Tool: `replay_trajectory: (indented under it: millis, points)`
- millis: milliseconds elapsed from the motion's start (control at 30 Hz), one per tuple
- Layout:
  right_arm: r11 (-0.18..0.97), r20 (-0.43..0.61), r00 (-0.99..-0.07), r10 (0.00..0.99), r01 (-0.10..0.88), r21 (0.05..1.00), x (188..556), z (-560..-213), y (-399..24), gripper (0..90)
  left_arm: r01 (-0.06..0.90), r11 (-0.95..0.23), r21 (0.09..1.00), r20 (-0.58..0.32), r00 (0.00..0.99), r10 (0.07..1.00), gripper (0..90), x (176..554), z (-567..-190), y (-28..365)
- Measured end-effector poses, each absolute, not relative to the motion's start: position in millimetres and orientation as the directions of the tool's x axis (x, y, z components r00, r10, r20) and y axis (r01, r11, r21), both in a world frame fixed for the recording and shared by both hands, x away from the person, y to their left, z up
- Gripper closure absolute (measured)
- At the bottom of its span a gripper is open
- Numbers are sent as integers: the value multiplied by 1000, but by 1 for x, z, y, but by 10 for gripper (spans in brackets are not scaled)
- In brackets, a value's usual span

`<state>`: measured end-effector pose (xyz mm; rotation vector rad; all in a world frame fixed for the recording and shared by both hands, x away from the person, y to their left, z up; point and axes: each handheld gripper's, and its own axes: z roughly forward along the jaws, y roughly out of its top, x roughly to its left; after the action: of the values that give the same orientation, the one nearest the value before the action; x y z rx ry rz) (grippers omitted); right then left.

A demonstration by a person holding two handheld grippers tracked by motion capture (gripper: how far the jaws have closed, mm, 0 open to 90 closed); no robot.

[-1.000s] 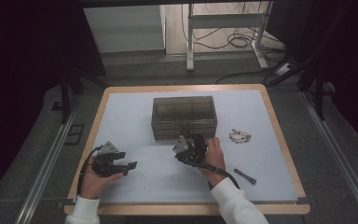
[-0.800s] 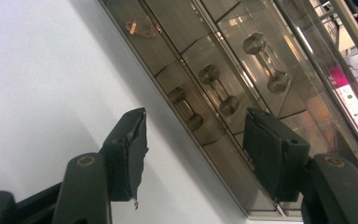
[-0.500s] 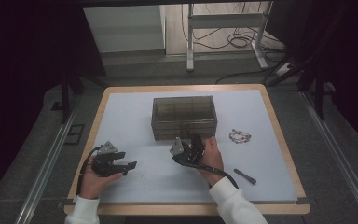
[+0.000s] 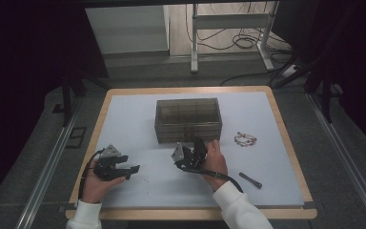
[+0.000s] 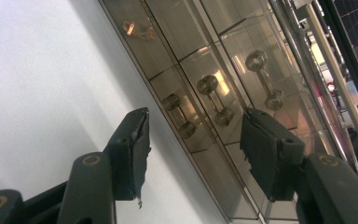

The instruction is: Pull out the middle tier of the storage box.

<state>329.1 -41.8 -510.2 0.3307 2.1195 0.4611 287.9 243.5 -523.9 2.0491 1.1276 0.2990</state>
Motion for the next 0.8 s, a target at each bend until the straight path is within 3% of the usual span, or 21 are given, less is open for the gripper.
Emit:
replay_trajectory:
  millis: [800]
  points:
    - [917,-791,-499,353,15,399,329,-520,-33,439,622,-318,715,-151,582,799,310,288,-525,244]
